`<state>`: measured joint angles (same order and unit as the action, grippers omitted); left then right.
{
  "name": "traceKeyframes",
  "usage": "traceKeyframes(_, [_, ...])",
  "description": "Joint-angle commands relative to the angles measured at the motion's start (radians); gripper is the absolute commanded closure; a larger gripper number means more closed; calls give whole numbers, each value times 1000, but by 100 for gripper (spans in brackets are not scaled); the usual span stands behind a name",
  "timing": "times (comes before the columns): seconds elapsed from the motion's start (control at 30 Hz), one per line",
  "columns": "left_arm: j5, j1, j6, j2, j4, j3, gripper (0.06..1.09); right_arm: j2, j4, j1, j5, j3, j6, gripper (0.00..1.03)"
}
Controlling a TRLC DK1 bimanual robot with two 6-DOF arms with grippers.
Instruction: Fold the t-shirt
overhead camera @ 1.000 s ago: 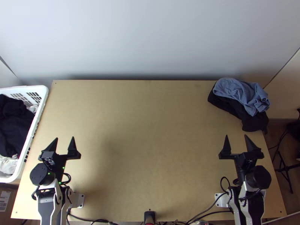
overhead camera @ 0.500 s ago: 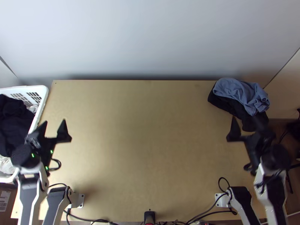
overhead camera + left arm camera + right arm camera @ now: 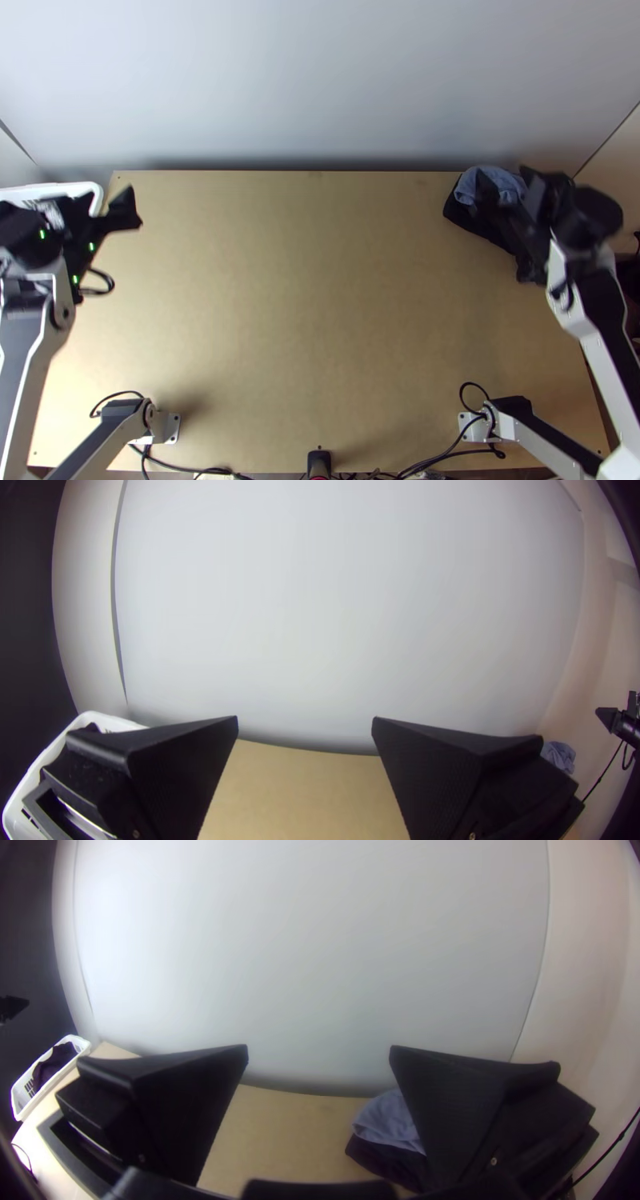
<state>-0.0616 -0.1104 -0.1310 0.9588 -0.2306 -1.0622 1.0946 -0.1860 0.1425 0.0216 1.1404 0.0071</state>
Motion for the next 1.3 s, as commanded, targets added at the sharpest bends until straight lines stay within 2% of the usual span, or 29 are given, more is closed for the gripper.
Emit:
traceKeyframes(0.0, [19, 28, -4, 207, -27, -231, 11, 238, -52, 20, 1, 203, 7, 4])
traceKeyframes(0.13, [82, 29, -12, 317, -15, -283, 11, 349, -63, 19, 1, 286, 45, 4])
traceKeyframes(0.23, [89, 23, -13, 382, -10, -291, 11, 427, -99, 20, 1, 354, 99, 4])
traceKeyframes(0.33, [95, 21, -33, 414, -10, -286, 11, 468, -127, 29, 1, 398, 103, 4])
traceKeyframes(0.63, [103, -12, -50, 417, -13, -285, 11, 441, -139, 52, 1, 401, 128, 4])
traceKeyframes(1.0, [103, -161, -39, 414, -50, -237, 11, 399, -202, 152, -28, 415, 137, 4])
traceKeyframes(1.27, [103, -370, 48, 425, -39, -209, 11, 384, -233, 209, -31, 417, 152, 4])
